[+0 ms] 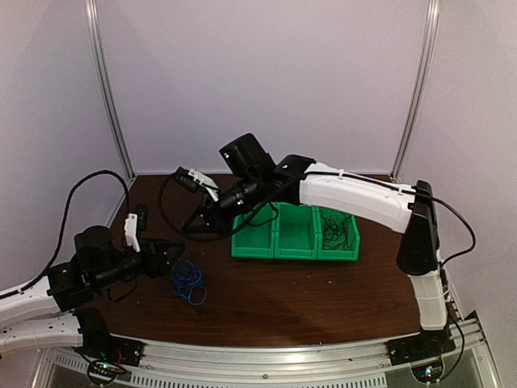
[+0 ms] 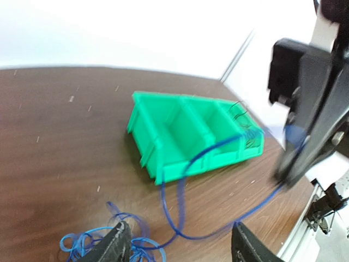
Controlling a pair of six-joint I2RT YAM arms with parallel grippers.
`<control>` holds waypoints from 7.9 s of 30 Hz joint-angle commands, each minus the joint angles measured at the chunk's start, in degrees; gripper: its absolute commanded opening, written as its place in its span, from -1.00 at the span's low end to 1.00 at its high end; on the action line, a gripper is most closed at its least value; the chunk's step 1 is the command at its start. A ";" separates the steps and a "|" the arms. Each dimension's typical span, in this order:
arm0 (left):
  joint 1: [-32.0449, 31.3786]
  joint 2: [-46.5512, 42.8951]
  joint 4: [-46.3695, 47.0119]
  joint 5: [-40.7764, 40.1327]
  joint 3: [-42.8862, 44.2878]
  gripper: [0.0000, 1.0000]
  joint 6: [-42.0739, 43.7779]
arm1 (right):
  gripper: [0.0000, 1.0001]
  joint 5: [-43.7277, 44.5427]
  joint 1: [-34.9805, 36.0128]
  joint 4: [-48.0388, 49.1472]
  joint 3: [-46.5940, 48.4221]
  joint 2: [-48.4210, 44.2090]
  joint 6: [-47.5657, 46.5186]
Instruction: Untangle the cables
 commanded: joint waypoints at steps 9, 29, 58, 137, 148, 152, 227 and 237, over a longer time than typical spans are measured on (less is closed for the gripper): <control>0.32 12.78 23.35 0.40 0.72 0.06 12.38 | -1.00 -3.36 1.07 -3.10 2.03 -7.19 -6.73; 0.32 37.36 44.49 -5.40 -9.81 -0.51 13.44 | -1.00 0.16 -4.40 -13.24 21.78 -15.82 -23.69; 1.38 45.66 30.27 -12.88 -6.38 -0.53 9.04 | -1.00 -12.44 -28.15 -5.03 23.74 -31.03 -12.89; 1.38 43.16 30.55 -3.14 -3.08 0.04 10.80 | -0.59 8.64 -10.06 4.26 -44.55 -20.73 -31.37; 1.38 40.70 30.79 -4.63 -6.41 0.03 9.00 | -0.07 9.06 -4.77 1.40 -34.47 -10.31 -36.88; 1.38 39.85 30.33 -5.10 -6.77 0.03 8.95 | -0.04 9.04 -3.57 1.09 -33.30 -7.07 -36.91; -0.38 48.63 53.44 5.99 -4.27 -0.46 23.22 | -1.00 10.91 -0.82 -18.10 1.73 -23.07 -35.90; -0.29 47.40 44.83 -2.42 -4.96 -0.58 19.76 | -1.00 1.85 -8.96 -23.69 12.73 -26.75 -39.38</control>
